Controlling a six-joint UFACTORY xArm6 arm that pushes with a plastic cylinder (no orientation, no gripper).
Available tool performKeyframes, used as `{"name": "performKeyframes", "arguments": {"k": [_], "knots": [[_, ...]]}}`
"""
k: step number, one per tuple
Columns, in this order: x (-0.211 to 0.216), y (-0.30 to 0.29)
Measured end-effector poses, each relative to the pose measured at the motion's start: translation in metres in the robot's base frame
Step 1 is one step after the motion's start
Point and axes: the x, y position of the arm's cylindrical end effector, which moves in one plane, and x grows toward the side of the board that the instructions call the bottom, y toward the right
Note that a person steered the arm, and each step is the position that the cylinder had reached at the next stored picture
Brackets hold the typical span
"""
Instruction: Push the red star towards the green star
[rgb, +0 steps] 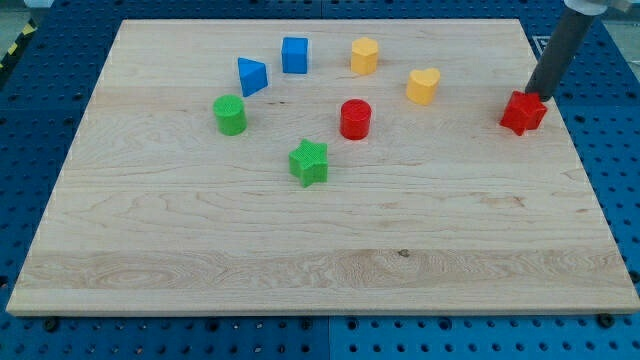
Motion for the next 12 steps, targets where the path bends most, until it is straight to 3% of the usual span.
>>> {"name": "performKeyframes", "arguments": {"k": [3,12], "knots": [[0.059,-0.006],[0.077,-0.097]]}}
